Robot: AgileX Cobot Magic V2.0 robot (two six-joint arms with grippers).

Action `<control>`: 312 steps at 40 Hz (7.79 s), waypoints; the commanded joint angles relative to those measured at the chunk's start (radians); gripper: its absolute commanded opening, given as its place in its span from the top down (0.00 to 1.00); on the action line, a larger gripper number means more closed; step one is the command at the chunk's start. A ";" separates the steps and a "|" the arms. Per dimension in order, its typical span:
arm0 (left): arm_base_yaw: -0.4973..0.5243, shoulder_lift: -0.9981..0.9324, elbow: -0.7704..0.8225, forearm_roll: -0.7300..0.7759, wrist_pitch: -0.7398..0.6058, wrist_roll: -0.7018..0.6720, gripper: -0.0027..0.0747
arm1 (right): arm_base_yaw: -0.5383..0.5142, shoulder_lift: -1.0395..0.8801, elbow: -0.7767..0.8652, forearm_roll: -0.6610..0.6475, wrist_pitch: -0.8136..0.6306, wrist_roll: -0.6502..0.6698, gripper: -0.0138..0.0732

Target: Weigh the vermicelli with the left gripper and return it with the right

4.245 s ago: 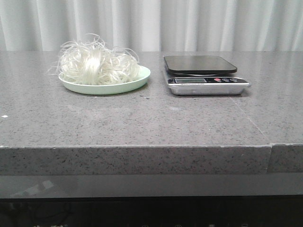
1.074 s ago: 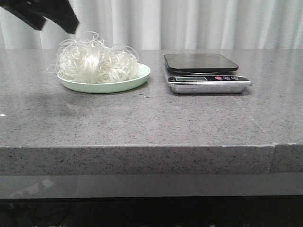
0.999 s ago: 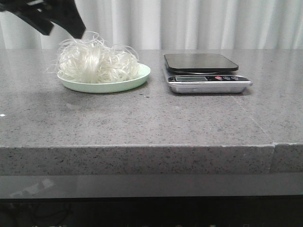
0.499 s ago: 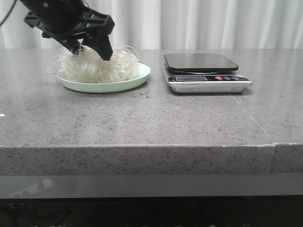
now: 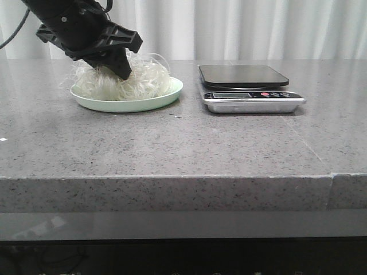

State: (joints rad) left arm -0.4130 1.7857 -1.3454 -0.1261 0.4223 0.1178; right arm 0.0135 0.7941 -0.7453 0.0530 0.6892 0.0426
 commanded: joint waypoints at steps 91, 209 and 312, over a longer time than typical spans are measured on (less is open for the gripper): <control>-0.273 -0.076 -0.828 0.045 0.474 -0.048 0.39 | 0.002 0.001 -0.035 0.002 -0.041 -0.019 0.16; -0.273 -1.119 0.484 0.079 0.196 -0.052 0.40 | 0.303 1.087 -1.123 0.046 0.125 -0.049 0.63; -0.273 -1.119 0.484 0.082 0.198 -0.052 0.40 | 0.616 0.427 -0.655 -0.116 0.056 0.071 0.28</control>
State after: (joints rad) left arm -0.6812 0.6689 -0.8340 -0.0384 0.6917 0.0785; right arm 0.6308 1.3369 -1.4691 -0.0436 0.8358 0.1116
